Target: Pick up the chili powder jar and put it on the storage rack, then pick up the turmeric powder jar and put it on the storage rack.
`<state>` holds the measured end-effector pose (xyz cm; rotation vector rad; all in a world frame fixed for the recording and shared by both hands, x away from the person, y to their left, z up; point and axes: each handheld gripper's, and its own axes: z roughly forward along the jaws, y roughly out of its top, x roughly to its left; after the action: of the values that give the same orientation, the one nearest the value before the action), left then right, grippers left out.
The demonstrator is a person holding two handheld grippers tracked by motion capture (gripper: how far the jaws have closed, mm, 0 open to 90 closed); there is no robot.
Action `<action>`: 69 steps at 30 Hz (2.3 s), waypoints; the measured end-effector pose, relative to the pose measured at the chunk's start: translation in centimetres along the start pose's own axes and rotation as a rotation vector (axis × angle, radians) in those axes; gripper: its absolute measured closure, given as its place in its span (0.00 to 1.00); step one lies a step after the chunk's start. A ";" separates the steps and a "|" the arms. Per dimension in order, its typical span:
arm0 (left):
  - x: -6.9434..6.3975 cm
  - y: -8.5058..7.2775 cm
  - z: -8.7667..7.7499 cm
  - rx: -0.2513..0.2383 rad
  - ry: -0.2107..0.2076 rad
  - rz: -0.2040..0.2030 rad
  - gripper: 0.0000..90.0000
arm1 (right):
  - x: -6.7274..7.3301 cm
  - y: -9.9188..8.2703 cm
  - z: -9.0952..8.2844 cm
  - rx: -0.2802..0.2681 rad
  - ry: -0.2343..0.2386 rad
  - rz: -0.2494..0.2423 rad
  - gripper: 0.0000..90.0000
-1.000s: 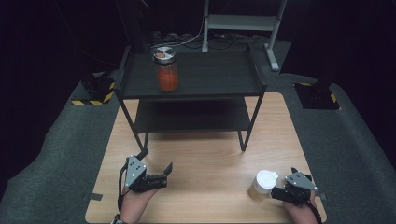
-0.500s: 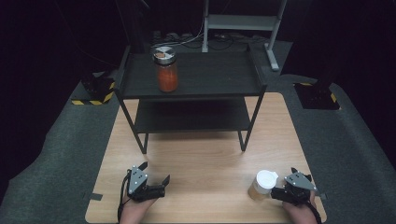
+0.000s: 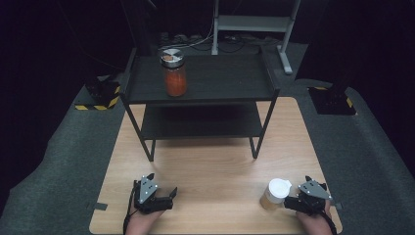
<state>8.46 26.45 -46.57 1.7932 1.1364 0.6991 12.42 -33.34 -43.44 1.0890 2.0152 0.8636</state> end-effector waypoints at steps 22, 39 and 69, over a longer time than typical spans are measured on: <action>-1.2 0.8 0.3 0.055 0.027 0.080 0.01 | -0.3 -0.4 -0.2 -0.023 0.011 0.015 0.02; -0.8 0.7 0.1 0.050 -0.004 0.083 0.01 | -0.8 -0.9 -0.7 -0.055 0.006 0.056 0.02; -0.4 0.8 0.1 0.052 -0.023 0.080 0.01 | -1.6 -0.5 -7.1 -0.292 0.005 0.132 0.02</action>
<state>8.67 25.90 -45.93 1.8943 1.0816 0.6995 7.19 -36.61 -39.60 1.0603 1.7662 1.1874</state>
